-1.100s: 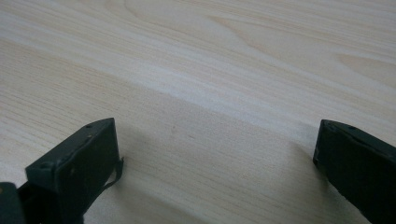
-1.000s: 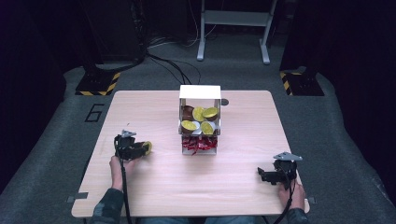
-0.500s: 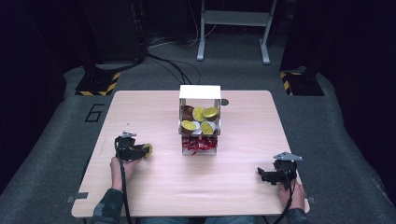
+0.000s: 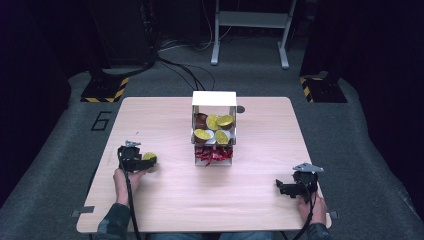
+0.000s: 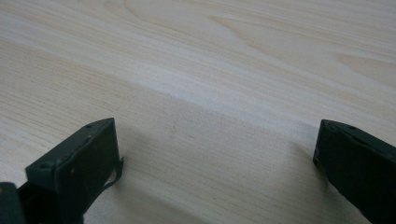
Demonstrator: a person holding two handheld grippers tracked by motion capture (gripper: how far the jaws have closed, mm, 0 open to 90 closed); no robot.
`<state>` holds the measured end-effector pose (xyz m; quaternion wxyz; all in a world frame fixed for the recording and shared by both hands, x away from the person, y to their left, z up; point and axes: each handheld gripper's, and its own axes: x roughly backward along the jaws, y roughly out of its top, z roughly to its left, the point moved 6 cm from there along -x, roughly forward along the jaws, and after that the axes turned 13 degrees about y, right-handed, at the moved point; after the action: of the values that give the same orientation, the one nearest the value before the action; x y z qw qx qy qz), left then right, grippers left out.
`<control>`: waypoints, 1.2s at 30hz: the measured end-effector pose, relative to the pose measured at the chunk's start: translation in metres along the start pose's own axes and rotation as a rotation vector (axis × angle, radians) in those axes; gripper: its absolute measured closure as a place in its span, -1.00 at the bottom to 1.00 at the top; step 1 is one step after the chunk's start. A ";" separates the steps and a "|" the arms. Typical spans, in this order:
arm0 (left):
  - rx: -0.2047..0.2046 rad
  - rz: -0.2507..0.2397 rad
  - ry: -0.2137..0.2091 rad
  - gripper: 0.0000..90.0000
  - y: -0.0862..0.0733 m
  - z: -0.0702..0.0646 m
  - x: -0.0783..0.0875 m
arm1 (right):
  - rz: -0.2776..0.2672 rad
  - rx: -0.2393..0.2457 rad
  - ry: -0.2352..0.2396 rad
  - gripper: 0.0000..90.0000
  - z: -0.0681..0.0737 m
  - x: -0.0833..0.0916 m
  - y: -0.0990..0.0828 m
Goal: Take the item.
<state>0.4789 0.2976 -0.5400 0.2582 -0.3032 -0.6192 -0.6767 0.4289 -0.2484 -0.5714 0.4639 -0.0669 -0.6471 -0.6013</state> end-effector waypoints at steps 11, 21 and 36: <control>-0.008 -0.090 0.060 -0.63 -0.002 0.010 0.033 | 0.000 -0.001 0.000 -1.00 0.000 0.000 0.000; -0.040 -0.175 0.112 -0.80 -0.023 0.017 0.075 | 0.001 0.001 0.001 -1.00 0.000 0.000 0.000; -0.035 -0.138 0.142 -0.89 -0.080 0.031 0.080 | -0.007 -0.018 -0.003 -1.00 0.001 -0.001 0.000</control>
<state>0.3692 0.3384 -0.5345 0.2488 -0.2160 -0.6067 -0.7234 0.4287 -0.2468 -0.5715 0.4604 -0.0698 -0.6426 -0.6085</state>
